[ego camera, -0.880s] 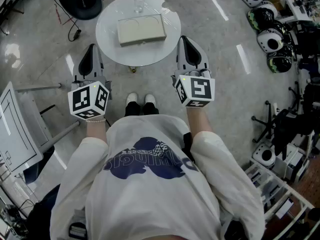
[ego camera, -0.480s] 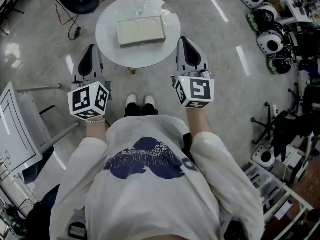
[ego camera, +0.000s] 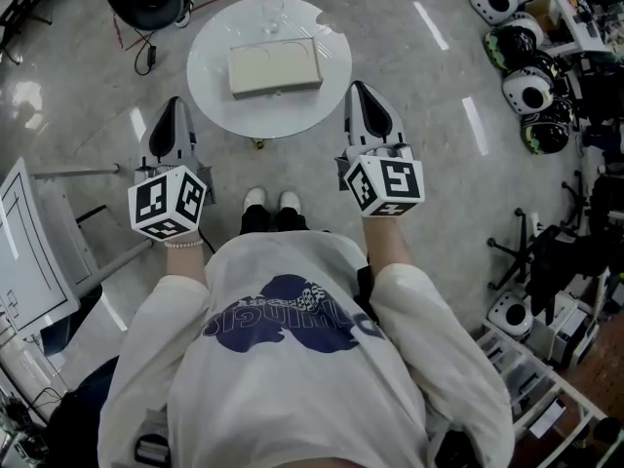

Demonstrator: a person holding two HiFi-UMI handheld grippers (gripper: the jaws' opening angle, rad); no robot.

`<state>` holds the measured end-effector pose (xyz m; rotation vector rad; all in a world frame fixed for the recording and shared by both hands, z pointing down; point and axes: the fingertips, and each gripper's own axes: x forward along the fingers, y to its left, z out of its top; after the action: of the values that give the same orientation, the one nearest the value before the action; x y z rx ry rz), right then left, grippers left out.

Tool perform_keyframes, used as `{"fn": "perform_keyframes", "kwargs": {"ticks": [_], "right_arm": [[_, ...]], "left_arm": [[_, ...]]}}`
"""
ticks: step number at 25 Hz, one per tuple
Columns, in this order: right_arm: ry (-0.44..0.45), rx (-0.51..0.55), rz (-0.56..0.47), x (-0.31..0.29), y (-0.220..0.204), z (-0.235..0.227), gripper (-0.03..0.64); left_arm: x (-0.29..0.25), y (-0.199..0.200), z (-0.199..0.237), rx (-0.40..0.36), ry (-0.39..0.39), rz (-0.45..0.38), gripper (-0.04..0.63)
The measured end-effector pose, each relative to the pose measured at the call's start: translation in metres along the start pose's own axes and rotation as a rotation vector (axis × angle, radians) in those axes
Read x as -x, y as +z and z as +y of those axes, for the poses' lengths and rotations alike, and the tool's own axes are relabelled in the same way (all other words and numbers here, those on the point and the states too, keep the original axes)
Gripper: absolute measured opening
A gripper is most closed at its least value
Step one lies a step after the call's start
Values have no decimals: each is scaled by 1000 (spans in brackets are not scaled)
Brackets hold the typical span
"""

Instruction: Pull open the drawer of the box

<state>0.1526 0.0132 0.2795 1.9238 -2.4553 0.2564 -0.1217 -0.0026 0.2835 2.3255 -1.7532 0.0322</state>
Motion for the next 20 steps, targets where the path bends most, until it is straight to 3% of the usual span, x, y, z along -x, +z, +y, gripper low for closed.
{"fn": "perform_keyframes", "kwargs": {"ticks": [4,6,8,11,20], "right_arm": [[-25,-104,-30,6,6,-33,-3],[-24,-109,-37,8,9,-44,-3],[-14,-113,-42,10,10,-53,38],[-6,-108,-46,10,10,-62,71],[15,-108,-29,-9,4,-62,77]], "left_arm": [[5,2,14,41,39,8,8],[8,0,19,43,50,21,9],[10,-5,21,44,61,39,12],[13,-14,20,49,75,67,73],[13,-22,25,56,101,98,91]]}}
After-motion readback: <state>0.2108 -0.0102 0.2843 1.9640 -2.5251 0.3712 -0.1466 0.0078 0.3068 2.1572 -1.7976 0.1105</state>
